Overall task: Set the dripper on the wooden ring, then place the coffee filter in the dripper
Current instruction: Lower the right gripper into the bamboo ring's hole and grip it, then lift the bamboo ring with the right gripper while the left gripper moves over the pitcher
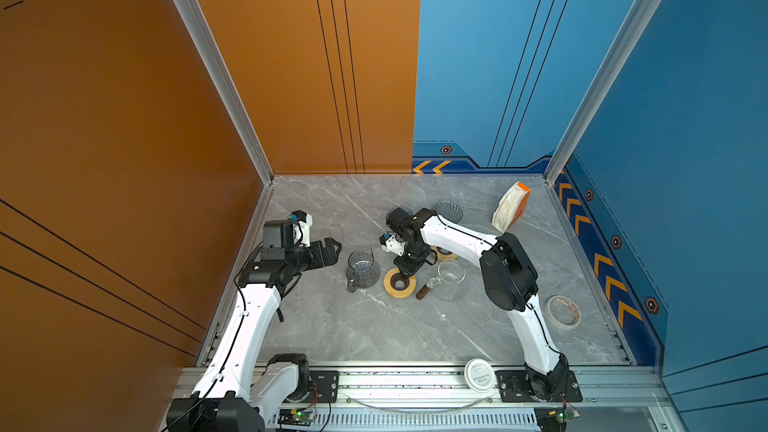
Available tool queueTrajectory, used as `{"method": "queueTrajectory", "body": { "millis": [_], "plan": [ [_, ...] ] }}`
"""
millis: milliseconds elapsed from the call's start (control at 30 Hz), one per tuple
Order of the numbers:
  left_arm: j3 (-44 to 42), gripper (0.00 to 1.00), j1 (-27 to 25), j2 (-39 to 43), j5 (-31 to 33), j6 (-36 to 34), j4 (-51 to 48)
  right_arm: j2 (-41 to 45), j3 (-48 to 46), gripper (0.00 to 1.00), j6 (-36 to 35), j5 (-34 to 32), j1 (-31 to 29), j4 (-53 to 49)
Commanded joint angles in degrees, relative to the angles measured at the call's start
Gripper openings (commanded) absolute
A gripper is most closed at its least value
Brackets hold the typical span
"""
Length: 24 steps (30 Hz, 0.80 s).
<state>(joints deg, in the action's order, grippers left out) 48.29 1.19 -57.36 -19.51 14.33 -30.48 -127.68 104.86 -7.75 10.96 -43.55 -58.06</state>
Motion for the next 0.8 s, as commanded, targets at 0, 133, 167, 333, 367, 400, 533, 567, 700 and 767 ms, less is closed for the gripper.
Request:
{"method": "queueTrajectory", "body": {
  "millis": [0,133,167,333,367,400,533,567,700,767],
  "plan": [
    [-1.07,0.95,0.57,1.55,1.36,-2.03,-0.28,0.58,1.43,0.20,-0.69,0.55,0.04,-1.63],
    [-1.40,0.95,0.30,3.41,-1.48,-5.07,-0.30,1.93,1.25,0.15,-0.38,0.90,0.10,-0.99],
    [-1.47,0.95,0.22,3.98,-2.02,-5.84,-0.27,2.43,1.11,0.15,-0.18,0.91,0.15,-0.64],
    [-1.71,0.94,-1.21,5.99,-0.78,-9.52,-2.15,5.60,-0.22,0.09,0.85,1.68,0.52,2.57],
    [-1.79,0.93,-1.67,6.11,0.00,-10.31,-2.69,6.32,-0.49,0.09,0.96,1.91,0.59,3.11],
    [-1.96,0.93,-2.43,6.35,0.96,-11.16,-3.23,7.10,-0.93,0.09,1.23,1.97,0.65,3.94],
    [-3.12,0.89,-5.21,6.89,3.51,-13.85,-4.22,10.86,-3.68,0.06,2.15,1.78,1.14,6.71],
    [-3.42,0.88,-5.84,7.04,3.52,-14.27,-4.20,11.71,-4.44,0.05,2.53,1.76,1.40,7.37],
    [-5.01,0.70,-9.08,7.39,3.87,-16.95,-4.15,15.47,-7.85,0.00,4.73,1.09,2.54,10.85],
    [-6.35,0.67,-11.11,7.61,4.19,-18.30,-4.15,17.36,-9.55,0.00,6.41,1.34,2.94,12.64]
  ]
}}
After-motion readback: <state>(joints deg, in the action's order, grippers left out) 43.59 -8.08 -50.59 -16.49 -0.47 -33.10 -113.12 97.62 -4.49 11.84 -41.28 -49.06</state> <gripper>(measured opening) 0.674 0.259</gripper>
